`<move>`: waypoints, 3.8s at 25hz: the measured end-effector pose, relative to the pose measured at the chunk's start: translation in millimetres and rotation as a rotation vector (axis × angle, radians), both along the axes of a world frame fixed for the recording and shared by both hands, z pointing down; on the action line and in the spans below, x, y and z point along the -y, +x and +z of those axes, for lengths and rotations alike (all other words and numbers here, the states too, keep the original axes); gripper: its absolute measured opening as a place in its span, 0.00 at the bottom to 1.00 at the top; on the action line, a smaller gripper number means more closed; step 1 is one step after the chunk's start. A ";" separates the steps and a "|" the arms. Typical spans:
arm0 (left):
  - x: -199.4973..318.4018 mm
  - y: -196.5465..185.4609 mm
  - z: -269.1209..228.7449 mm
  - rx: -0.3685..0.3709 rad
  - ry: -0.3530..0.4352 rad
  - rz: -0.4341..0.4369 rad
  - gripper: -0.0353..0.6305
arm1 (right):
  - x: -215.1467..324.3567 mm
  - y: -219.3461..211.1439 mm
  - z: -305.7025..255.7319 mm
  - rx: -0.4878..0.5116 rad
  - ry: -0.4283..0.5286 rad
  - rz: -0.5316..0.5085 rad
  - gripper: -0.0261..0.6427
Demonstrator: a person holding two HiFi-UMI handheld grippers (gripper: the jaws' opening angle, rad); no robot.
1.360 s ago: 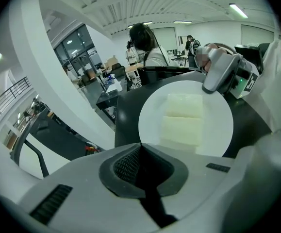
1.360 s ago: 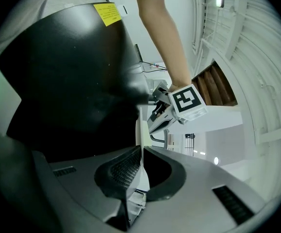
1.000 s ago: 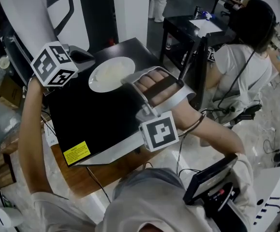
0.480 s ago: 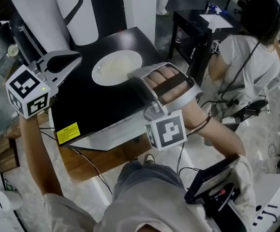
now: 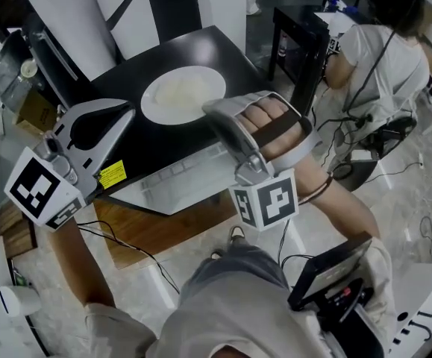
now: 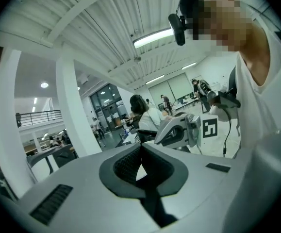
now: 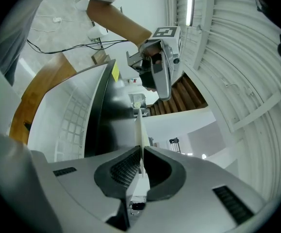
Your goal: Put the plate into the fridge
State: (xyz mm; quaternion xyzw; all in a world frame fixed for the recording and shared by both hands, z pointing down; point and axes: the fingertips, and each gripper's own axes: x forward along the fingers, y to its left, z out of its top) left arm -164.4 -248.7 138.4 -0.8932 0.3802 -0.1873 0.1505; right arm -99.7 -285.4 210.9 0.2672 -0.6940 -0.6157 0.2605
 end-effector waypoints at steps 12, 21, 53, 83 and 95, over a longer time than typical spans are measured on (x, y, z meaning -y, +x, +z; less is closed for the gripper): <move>-167.0 36.4 21.2 -0.090 0.013 0.114 0.08 | -160.6 21.6 -14.6 0.064 0.114 0.025 0.09; -250.1 69.8 50.5 -0.137 -0.008 0.144 0.08 | -238.5 44.3 10.2 0.112 0.145 -0.020 0.09; -112.4 34.0 257.9 -0.311 -0.111 -0.380 0.08 | -112.8 -17.6 212.4 0.045 0.056 0.018 0.09; -6.0 15.5 319.0 -0.305 -0.179 -0.453 0.08 | -44.7 -49.1 254.1 -0.038 -0.106 -0.109 0.14; -20.9 -33.7 303.2 -0.434 -0.122 -0.626 0.08 | -54.7 -59.6 227.8 0.647 -1.045 -0.065 0.09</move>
